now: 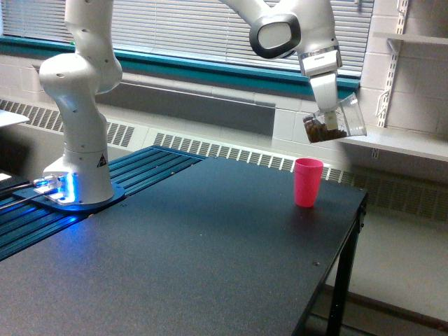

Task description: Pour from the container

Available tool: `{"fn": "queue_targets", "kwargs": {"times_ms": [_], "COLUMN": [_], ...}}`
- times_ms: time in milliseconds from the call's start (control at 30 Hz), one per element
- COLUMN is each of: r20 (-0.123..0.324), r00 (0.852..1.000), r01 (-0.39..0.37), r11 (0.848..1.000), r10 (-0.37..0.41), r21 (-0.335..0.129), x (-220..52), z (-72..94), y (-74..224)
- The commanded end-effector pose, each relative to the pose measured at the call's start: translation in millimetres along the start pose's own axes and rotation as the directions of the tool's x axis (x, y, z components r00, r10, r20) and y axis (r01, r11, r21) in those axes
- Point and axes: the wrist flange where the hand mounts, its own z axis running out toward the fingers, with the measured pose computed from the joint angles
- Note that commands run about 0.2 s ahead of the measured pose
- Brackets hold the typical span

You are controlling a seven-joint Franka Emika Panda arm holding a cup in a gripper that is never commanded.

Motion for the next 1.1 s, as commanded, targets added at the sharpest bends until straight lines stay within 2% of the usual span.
{"fn": "queue_targets", "kwargs": {"times_ms": [33,500,900,1100], "r20": [-0.045,-0.03,-0.012,-0.007], "r00": [0.999,0.996,0.993,0.991], "r01": [0.019,0.082,0.117,0.134], "r11": [0.999,0.997,0.993,0.99], "r10": [-0.017,-0.082,-0.118,-0.134], "r21": [0.034,0.003,-0.028,-0.045], "x": [2,-22,-69,-94], "z": [-32.0,-19.9,-4.8,-2.5], "y": [-14,-34,-44,-48]}}
